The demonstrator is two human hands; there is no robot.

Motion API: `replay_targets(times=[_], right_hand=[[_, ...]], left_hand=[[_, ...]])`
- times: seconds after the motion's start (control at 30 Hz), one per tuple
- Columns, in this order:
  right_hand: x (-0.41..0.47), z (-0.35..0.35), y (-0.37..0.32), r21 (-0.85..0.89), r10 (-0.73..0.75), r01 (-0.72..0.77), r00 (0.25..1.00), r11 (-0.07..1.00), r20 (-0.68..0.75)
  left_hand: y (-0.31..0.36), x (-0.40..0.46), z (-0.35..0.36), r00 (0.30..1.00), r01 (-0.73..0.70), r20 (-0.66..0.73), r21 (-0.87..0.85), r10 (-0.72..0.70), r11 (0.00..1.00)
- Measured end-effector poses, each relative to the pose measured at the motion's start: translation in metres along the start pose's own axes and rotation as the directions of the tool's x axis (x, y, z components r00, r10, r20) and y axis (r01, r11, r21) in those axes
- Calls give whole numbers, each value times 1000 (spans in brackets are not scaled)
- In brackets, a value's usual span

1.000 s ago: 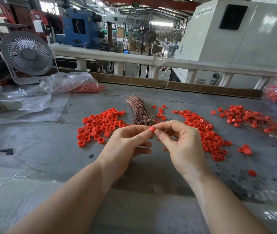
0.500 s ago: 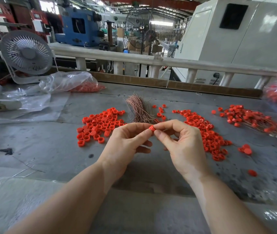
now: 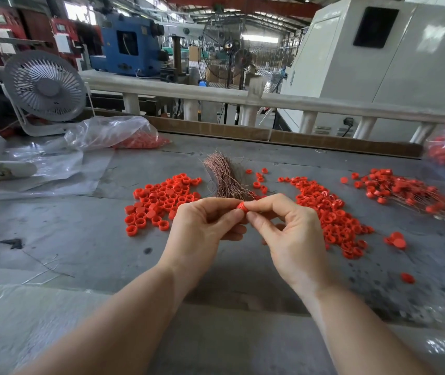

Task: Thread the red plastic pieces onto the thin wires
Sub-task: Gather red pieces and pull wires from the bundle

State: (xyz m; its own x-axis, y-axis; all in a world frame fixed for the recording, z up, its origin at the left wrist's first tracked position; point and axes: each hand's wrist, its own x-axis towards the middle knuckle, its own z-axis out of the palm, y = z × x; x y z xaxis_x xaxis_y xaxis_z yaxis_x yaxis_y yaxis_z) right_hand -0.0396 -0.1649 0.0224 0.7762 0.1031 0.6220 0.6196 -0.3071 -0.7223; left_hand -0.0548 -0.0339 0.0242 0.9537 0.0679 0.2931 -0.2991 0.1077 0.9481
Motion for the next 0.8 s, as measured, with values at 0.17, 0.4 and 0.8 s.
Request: replay_targets(times=[0.17,0.4,0.8], right_hand=[[-2,1,4,-71,-69,69,998,995,9],[-2,3,3,-171,-182,186,983,968,36],[-1,0,2,-139,-57,59,998,988,17]], left_hand=[[0,0,2,999,-53,-7,98,54,994],[-1,0,1,998,-60,-12,144,63,988],[-3,2,-1,988,158,13,-99,-157,983]])
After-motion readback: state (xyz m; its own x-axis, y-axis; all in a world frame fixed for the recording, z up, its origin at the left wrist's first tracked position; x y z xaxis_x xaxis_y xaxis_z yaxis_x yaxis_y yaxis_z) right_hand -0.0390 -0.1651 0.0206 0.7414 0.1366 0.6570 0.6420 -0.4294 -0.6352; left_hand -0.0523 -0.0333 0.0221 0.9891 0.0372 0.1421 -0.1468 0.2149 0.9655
